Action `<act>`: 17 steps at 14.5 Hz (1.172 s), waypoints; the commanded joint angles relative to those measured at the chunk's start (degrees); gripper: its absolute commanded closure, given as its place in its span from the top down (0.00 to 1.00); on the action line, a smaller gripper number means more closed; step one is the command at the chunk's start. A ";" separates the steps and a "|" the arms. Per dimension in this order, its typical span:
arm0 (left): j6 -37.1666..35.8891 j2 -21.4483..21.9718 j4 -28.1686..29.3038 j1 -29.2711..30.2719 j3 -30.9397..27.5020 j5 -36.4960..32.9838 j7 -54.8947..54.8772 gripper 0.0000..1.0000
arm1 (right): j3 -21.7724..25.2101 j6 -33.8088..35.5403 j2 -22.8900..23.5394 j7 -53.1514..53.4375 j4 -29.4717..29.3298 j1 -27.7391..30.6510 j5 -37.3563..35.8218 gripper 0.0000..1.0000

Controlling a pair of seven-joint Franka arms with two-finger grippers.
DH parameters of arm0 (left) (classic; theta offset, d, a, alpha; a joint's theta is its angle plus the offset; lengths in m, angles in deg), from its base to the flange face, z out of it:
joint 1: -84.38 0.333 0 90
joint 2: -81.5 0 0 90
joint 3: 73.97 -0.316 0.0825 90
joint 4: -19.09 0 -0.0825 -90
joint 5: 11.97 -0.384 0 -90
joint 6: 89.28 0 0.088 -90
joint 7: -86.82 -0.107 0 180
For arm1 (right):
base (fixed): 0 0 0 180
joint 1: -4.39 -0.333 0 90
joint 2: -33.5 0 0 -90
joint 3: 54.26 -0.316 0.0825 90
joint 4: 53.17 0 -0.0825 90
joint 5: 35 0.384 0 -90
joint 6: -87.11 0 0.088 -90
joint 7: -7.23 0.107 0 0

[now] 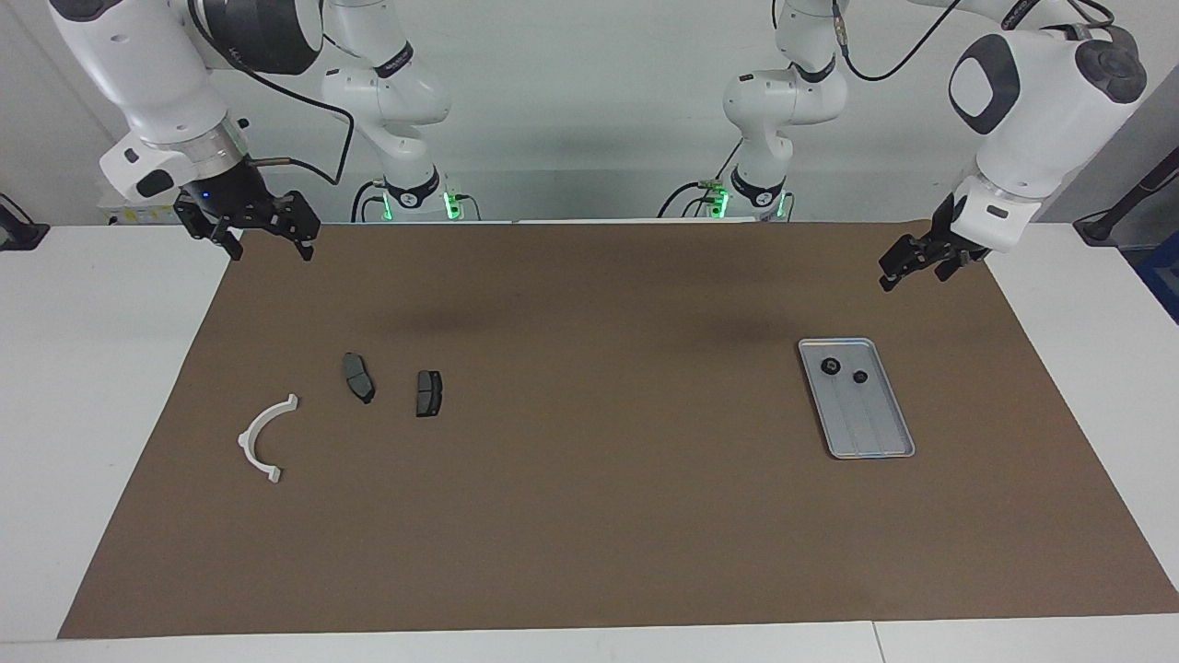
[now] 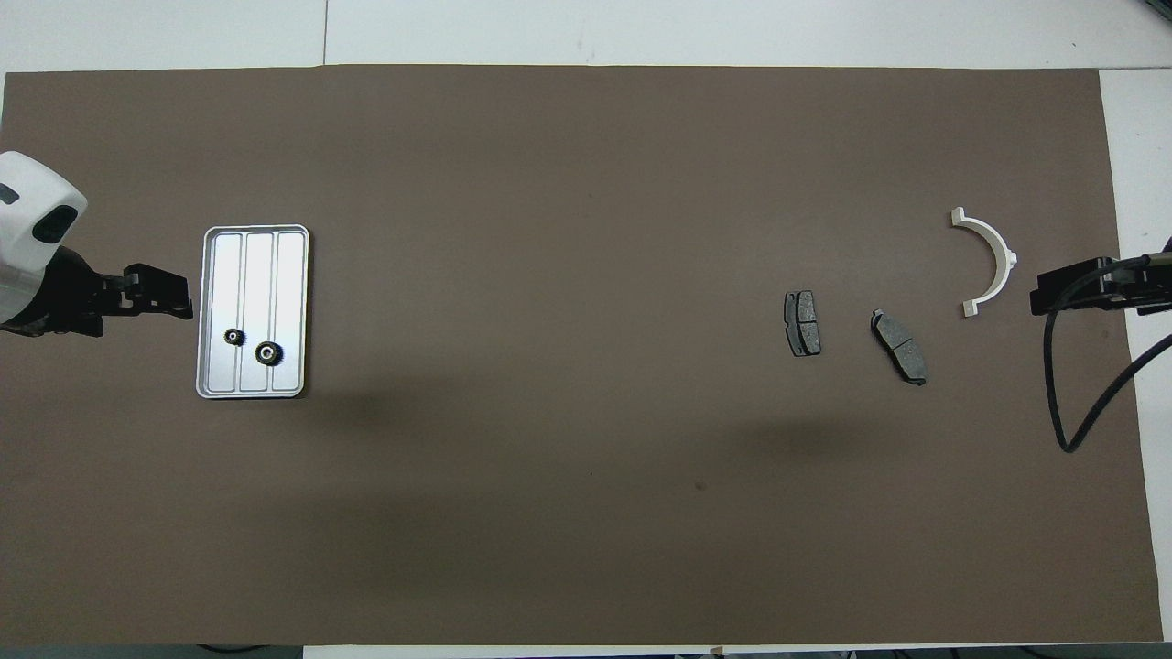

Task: Place bearing gear from tray to pile
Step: 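Reach the left gripper down to the tray and grasp a bearing gear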

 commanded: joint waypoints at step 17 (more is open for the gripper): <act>30.50 -7.81 21.65 -1.98 -0.47 -1.39 15.13 0.65 | -0.50 -0.92 -1.50 -1.70 2.42 0.94 -0.50 1.00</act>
